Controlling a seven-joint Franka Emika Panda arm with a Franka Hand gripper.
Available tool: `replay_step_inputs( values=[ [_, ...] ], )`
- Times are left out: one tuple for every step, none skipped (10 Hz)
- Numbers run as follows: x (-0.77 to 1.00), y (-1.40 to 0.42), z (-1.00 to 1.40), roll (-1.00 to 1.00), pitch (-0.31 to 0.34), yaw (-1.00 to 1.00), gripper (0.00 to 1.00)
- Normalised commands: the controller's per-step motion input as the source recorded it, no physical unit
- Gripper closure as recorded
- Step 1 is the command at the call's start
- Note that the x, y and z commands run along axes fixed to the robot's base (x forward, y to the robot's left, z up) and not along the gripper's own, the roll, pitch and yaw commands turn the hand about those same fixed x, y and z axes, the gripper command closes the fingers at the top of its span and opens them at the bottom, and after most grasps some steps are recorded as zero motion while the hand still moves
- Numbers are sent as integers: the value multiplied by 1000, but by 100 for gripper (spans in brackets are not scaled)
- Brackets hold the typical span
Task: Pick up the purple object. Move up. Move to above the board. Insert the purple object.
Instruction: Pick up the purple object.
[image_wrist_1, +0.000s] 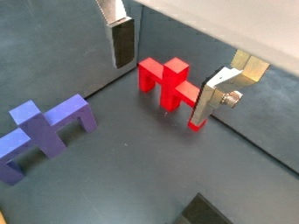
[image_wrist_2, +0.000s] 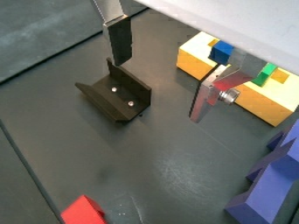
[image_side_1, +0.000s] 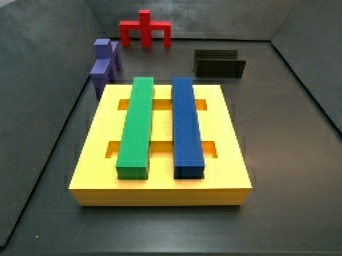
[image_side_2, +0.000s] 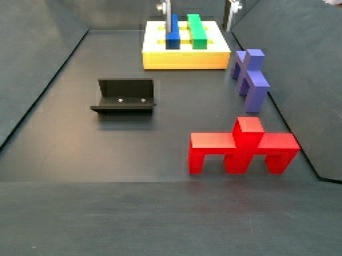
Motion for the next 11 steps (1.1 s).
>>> replay_step_inputs(
  values=[
    [-109, 34, 0, -51, -31, -229, 0],
    [-169, 0, 0, -54, -39, -377, 0],
    [0, -103, -100, -100, -41, -969, 0],
    [0, -43, -123, -137, -123, -991, 0],
    [0, -46, -177, -130, -154, -994, 0],
    [0, -46, -223, -126, -183, -997, 0],
    [-9, -69, -246, -126, -187, -974, 0],
    [-14, -80, -206, -116, -134, -951, 0],
    [-17, -77, -226, -123, -139, -954, 0],
    [0, -106, -197, -116, -137, -949, 0],
    [-14, -146, -91, -80, -106, -911, 0]
  ],
)
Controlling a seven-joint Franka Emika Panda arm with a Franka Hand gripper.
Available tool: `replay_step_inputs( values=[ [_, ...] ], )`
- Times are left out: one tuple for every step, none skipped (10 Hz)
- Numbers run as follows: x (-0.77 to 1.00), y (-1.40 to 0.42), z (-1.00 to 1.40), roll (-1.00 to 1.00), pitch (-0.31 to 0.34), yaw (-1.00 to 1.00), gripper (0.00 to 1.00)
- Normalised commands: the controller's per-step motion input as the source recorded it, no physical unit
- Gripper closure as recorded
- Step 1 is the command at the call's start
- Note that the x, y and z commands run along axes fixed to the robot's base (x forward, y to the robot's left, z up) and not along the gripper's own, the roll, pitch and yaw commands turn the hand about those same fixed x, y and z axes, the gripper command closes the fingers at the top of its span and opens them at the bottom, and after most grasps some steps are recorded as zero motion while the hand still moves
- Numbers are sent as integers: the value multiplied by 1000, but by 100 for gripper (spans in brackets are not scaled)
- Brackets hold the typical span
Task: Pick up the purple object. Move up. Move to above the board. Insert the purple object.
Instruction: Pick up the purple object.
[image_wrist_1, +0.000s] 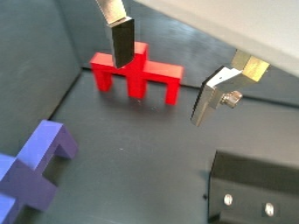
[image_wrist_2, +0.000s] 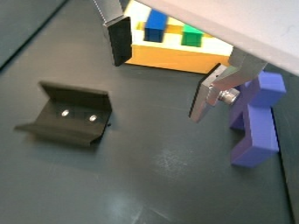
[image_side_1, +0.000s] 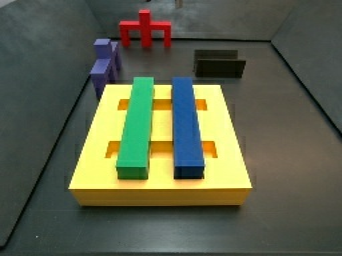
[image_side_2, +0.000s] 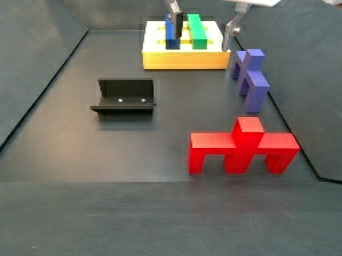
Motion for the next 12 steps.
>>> replay_step_inputs(
  values=[
    [-129, -206, 0, -39, -81, -797, 0],
    [-180, -197, 0, 0, -51, -774, 0],
    [-243, -191, 94, 0, -26, -737, 0],
    [-294, -169, 194, 29, -20, -697, 0],
    [-400, -186, 143, 47, -44, -603, 0],
    [-397, -200, 46, 0, -49, -614, 0],
    [-360, -214, 0, 0, -54, -640, 0],
    [-251, -183, -26, -29, -84, -737, 0],
    [-103, -117, -160, -81, -111, -877, 0],
    [-63, -100, -191, -94, -120, -914, 0],
    [0, -37, -160, -86, -104, -991, 0],
    [0, -197, -211, -60, -101, -926, 0]
  ],
)
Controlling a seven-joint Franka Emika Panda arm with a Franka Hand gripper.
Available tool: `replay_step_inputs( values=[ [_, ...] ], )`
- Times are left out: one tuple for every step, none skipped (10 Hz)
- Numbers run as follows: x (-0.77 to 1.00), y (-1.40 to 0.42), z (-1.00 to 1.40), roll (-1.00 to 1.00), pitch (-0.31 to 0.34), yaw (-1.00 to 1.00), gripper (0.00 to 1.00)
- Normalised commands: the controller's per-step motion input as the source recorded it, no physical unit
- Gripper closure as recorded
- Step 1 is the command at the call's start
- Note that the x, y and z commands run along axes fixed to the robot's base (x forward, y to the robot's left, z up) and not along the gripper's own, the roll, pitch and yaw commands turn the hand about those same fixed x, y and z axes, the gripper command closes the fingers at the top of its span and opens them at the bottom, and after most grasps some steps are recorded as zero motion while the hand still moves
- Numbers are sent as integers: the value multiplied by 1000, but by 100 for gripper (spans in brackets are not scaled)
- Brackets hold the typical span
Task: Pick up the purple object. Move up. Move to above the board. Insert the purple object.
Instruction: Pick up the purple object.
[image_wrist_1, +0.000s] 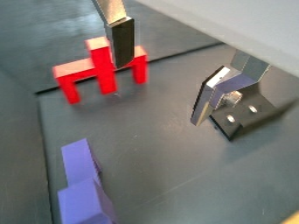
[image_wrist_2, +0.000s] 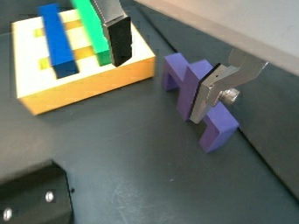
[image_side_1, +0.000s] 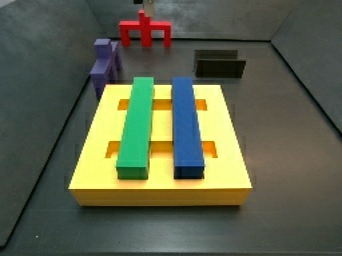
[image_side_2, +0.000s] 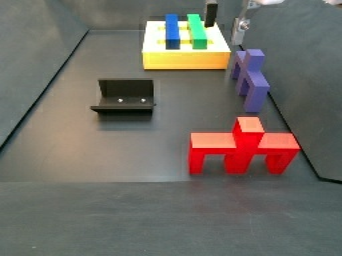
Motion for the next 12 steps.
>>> replay_step_inputs(
  values=[
    [0, -200, -174, -49, -84, -917, 0],
    [-17, -317, -74, -14, -54, -806, 0],
    [-100, -574, -37, 0, -37, -580, 0],
    [-166, -617, -6, 0, -31, -509, 0],
    [-337, -546, -46, 0, -36, -443, 0],
    [-689, -274, -229, 0, -81, -357, 0],
    [-820, -54, -177, 61, -90, -351, 0],
    [-846, 0, -246, 56, -99, -369, 0],
    [-826, 0, -197, 109, -100, -409, 0],
    [-860, 26, -237, 137, -83, -411, 0],
    [-749, 0, -329, 147, -91, -371, 0],
    [-443, 0, -366, 94, -37, -86, 0]
  ],
)
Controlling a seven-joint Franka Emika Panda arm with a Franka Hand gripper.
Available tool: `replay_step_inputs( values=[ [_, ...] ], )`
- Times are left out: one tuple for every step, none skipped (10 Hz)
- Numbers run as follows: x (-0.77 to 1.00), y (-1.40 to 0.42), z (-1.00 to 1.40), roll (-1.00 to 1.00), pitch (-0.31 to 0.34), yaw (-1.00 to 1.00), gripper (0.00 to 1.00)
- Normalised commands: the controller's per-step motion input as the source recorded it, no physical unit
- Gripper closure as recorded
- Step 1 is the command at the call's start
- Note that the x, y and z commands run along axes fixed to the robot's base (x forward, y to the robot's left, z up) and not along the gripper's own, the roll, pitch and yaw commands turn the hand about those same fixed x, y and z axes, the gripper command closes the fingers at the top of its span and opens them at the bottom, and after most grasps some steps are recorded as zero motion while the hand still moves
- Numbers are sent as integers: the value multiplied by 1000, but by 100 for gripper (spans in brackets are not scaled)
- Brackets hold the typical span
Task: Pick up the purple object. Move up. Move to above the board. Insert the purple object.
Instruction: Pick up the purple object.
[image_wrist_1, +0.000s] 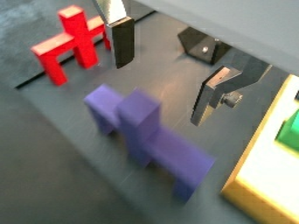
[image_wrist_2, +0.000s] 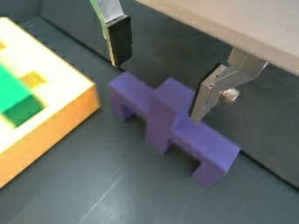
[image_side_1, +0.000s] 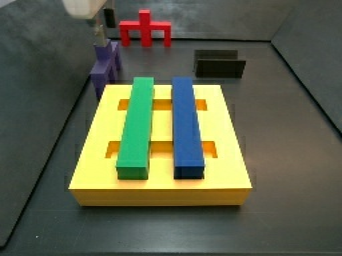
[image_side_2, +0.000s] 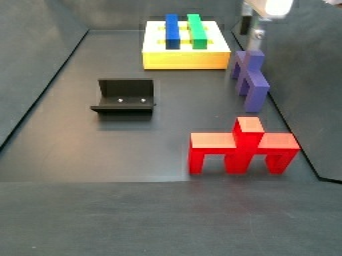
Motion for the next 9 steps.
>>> replay_step_inputs(
  values=[
    [-257, 0, -354, 31, -3, 0, 0],
    [-243, 17, -311, -10, 0, 29, 0],
    [0, 94, -109, -166, 83, 174, 0],
    [240, 0, 0, -216, 120, 180, 0],
    [174, 106, 0, -171, 94, 131, 0],
    [117, 37, -54, -134, 44, 94, 0],
    [131, 11, -109, -123, 6, 0, 0],
    [0, 154, -229, -116, -19, 0, 0],
    [0, 151, -289, -127, -27, 0, 0]
  ],
)
